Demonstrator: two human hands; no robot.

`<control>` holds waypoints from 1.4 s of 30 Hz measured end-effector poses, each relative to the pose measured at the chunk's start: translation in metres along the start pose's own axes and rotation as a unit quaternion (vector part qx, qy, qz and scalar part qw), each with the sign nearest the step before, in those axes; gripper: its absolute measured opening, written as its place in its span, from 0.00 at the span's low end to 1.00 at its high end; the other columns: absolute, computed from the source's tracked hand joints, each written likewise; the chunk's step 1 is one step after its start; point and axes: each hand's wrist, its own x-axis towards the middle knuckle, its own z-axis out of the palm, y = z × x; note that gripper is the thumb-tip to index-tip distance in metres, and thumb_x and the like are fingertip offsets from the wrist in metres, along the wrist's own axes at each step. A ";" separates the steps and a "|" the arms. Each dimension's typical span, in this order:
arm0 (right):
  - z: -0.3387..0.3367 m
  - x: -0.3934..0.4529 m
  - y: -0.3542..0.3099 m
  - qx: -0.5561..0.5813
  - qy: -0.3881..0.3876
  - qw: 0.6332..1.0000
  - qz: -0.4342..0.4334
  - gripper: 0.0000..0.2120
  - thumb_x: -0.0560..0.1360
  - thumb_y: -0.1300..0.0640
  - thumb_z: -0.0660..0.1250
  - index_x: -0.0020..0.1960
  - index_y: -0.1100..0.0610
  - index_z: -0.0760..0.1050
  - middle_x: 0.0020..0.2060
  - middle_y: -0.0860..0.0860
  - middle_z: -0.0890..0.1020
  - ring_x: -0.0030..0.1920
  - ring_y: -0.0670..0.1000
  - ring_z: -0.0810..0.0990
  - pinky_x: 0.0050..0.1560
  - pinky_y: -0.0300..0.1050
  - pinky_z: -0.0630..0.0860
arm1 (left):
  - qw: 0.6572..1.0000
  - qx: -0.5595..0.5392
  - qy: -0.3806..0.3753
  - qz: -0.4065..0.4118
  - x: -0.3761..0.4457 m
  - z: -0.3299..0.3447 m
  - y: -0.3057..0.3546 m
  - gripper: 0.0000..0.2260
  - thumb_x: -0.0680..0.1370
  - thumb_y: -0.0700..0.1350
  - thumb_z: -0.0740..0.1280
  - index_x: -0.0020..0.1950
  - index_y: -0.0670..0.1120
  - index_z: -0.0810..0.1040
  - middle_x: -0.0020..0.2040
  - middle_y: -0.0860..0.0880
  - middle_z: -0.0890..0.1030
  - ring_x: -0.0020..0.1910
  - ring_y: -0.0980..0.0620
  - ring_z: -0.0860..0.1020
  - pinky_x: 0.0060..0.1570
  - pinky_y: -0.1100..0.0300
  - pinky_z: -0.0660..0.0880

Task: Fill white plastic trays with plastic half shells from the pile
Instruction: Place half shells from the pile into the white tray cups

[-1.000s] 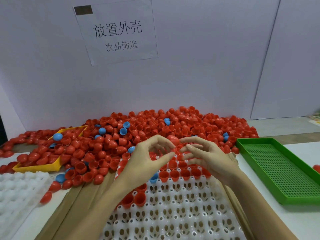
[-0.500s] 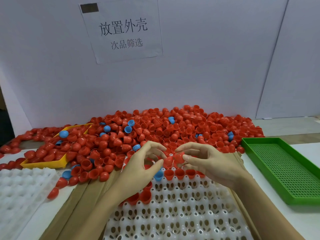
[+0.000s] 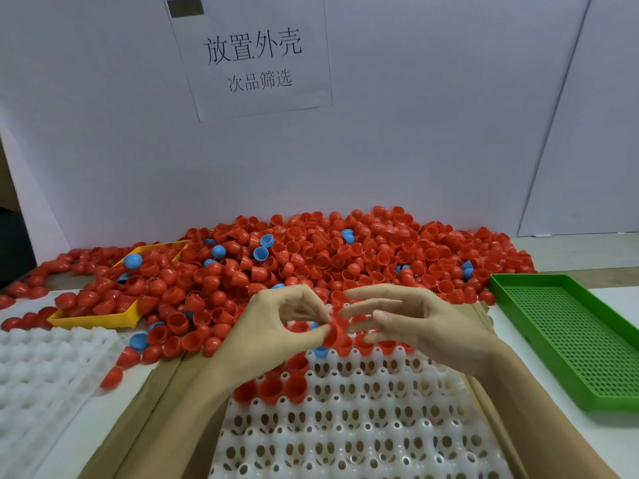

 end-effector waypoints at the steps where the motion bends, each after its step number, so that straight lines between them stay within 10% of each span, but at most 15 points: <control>1: -0.003 -0.001 0.000 0.007 0.016 1.000 -0.002 0.18 0.85 0.55 0.67 0.74 0.51 0.76 0.69 0.56 0.81 0.69 0.60 0.80 0.66 0.48 0.79 | 0.999 0.047 -0.014 0.012 -0.001 -0.006 0.000 0.08 0.73 0.43 0.79 0.45 0.55 0.85 0.49 0.57 0.86 0.55 0.58 0.84 0.60 0.71 0.74; 12: -0.016 -0.003 0.003 0.047 0.096 0.994 0.001 0.17 0.82 0.54 0.70 0.70 0.56 0.80 0.63 0.61 0.83 0.62 0.60 0.83 0.62 0.48 0.81 | 0.929 0.295 -0.193 0.109 -0.007 0.002 -0.002 0.01 0.77 0.43 0.74 0.47 0.49 0.85 0.46 0.58 0.80 0.49 0.61 0.76 0.50 0.71 0.72; 24: -0.022 -0.003 0.006 0.066 0.121 0.990 -0.007 0.18 0.81 0.53 0.72 0.68 0.58 0.81 0.59 0.60 0.84 0.58 0.57 0.84 0.60 0.48 0.81 | 0.972 0.180 -0.136 0.060 -0.004 -0.010 -0.013 0.04 0.78 0.52 0.74 0.50 0.54 0.87 0.46 0.61 0.83 0.50 0.58 0.82 0.53 0.63 0.78; 34: -0.031 -0.003 0.010 0.138 0.208 0.968 -0.025 0.13 0.81 0.60 0.68 0.63 0.59 0.84 0.49 0.55 0.85 0.47 0.50 0.84 0.49 0.42 0.83 | 0.976 0.190 0.104 -0.023 0.024 -0.005 -0.046 0.05 0.81 0.46 0.70 0.52 0.54 0.85 0.49 0.60 0.81 0.52 0.61 0.79 0.52 0.66 0.76; 42: -0.029 -0.003 0.006 0.166 0.228 0.959 -0.022 0.12 0.79 0.60 0.69 0.59 0.59 0.85 0.44 0.53 0.83 0.43 0.49 0.82 0.47 0.41 0.82 | 0.911 0.412 -0.011 0.017 0.090 0.010 -0.060 0.16 0.85 0.50 0.60 0.70 0.48 0.78 0.69 0.51 0.73 0.68 0.51 0.71 0.66 0.54 0.73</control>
